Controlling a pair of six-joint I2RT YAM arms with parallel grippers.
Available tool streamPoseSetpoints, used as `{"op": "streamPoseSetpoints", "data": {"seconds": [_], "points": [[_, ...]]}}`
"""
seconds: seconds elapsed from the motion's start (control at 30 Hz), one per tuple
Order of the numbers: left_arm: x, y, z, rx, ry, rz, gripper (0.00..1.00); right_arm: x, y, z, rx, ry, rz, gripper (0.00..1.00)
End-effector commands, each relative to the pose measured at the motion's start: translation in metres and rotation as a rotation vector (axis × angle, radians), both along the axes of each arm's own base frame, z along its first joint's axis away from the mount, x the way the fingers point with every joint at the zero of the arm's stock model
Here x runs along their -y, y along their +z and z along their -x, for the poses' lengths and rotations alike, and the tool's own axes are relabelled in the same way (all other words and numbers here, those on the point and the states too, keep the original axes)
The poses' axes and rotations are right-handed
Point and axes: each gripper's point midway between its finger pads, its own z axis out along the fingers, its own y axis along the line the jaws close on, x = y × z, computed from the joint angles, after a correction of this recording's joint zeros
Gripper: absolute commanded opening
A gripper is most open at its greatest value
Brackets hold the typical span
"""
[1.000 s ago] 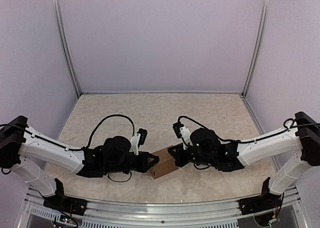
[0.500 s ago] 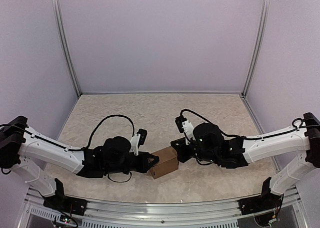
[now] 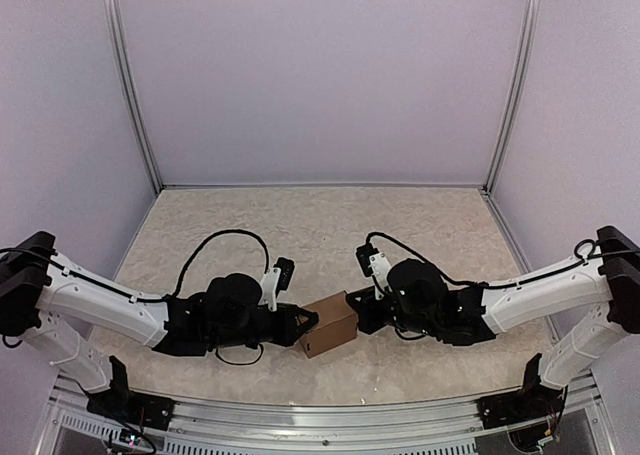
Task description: Fold the paper box
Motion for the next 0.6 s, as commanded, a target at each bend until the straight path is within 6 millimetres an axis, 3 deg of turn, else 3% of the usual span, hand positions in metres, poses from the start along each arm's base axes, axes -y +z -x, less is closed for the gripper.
{"op": "streamPoseSetpoints", "data": {"seconds": [0.0, 0.33, 0.57], "points": [[-0.031, -0.060, 0.016, -0.069, -0.017, -0.223, 0.00, 0.011, -0.004, 0.003, -0.002, 0.010, 0.107, 0.00], [-0.028, -0.008, 0.001, 0.036, 0.016, -0.182, 0.00, -0.011, 0.049, 0.009, 0.067, 0.092, 0.001, 0.00], [-0.039, 0.036, -0.008, 0.119, 0.059, -0.132, 0.00, -0.042, 0.052, 0.032, 0.068, 0.210, -0.046, 0.00]]}}
